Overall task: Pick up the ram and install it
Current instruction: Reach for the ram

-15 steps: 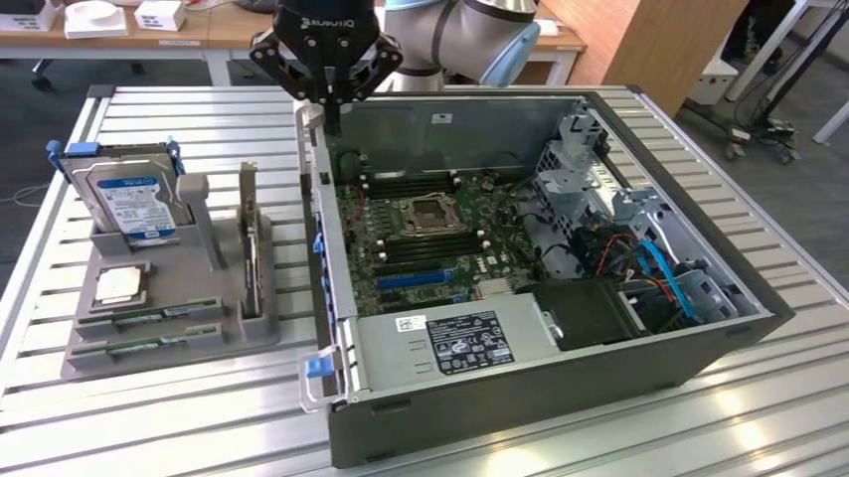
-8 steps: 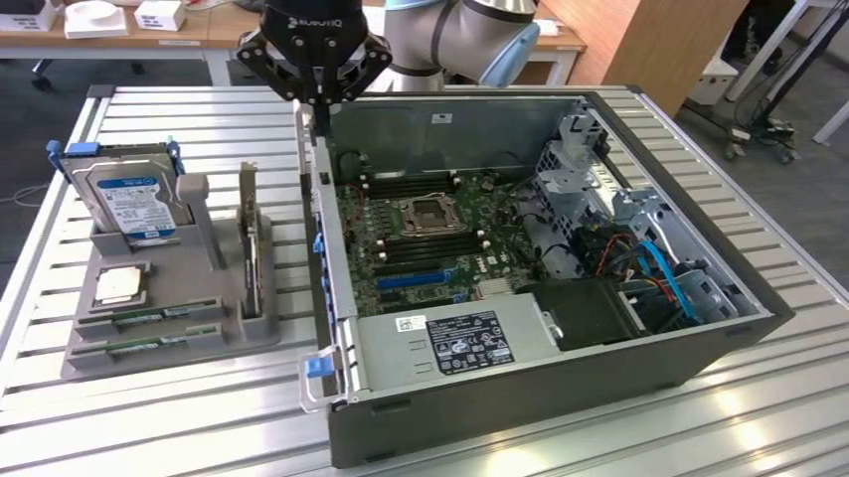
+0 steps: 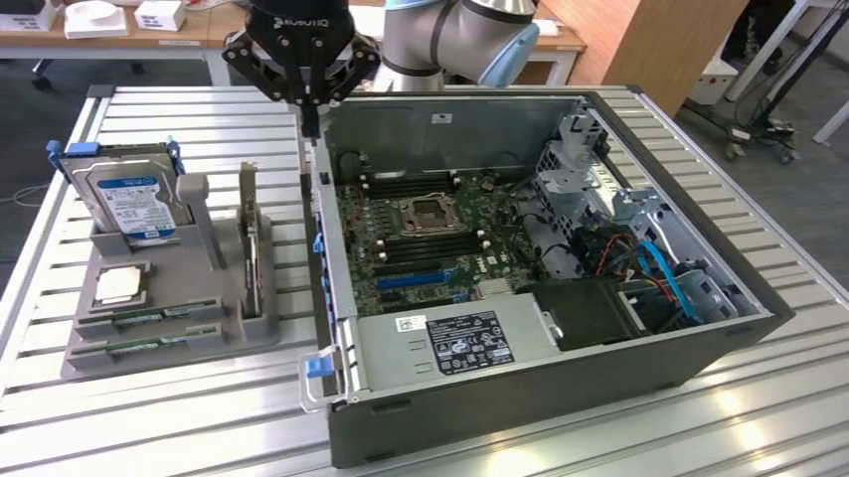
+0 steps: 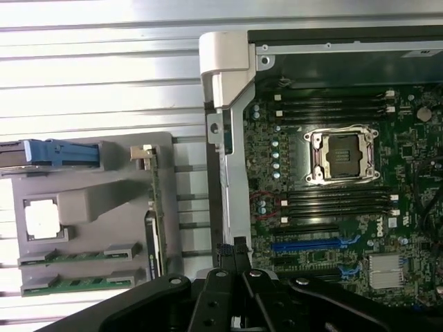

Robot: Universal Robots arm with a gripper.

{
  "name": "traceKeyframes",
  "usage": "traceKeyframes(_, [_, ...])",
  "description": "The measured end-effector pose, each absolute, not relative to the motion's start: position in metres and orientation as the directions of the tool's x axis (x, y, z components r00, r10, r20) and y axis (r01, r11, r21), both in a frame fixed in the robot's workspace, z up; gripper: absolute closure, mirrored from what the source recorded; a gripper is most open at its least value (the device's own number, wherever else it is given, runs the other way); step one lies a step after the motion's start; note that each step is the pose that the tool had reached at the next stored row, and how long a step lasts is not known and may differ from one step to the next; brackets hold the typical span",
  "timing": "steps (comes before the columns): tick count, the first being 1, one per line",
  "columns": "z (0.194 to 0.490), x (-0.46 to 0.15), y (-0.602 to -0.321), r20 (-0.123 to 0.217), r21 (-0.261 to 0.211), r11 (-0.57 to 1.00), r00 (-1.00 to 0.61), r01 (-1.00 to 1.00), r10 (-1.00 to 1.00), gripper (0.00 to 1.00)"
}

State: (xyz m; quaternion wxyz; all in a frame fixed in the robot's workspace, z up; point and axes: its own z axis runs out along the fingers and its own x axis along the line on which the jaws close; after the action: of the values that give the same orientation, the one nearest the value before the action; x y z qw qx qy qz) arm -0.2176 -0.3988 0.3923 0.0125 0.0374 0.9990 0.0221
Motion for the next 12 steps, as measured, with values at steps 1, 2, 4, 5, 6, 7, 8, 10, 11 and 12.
traceKeyframes(1, [0.392,-0.219,-0.399,-0.023,0.045,0.996,-0.997,0.074,0.075,0.9])
traceKeyframes(2, [0.392,-0.22,-0.399,-0.023,0.045,0.996,-0.997,0.074,0.075,0.9])
traceKeyframes(4, [0.392,-0.223,-0.399,-0.023,0.045,0.996,-0.997,0.074,0.075,0.9])
traceKeyframes(5, [0.392,-0.224,-0.399,-0.023,0.045,0.996,-0.997,0.074,0.075,0.9])
traceKeyframes(6, [0.392,-0.226,-0.399,-0.023,0.045,0.996,-0.997,0.074,0.075,0.9])
traceKeyframes(7, [0.392,-0.227,-0.399,-0.023,0.045,0.996,-0.997,0.074,0.075,0.9])
traceKeyframes(8, [0.392,-0.229,-0.399,-0.023,0.045,0.996,-0.997,0.074,0.075,0.9])
traceKeyframes(10, [0.392,-0.231,-0.399,-0.023,0.045,0.996,-0.997,0.074,0.075,0.9])
traceKeyframes(11, [0.392,-0.232,-0.399,-0.023,0.045,0.996,-0.997,0.074,0.075,0.9])
traceKeyframes(12, [0.392,-0.233,-0.399,-0.023,0.045,0.996,-0.997,0.074,0.075,0.9])
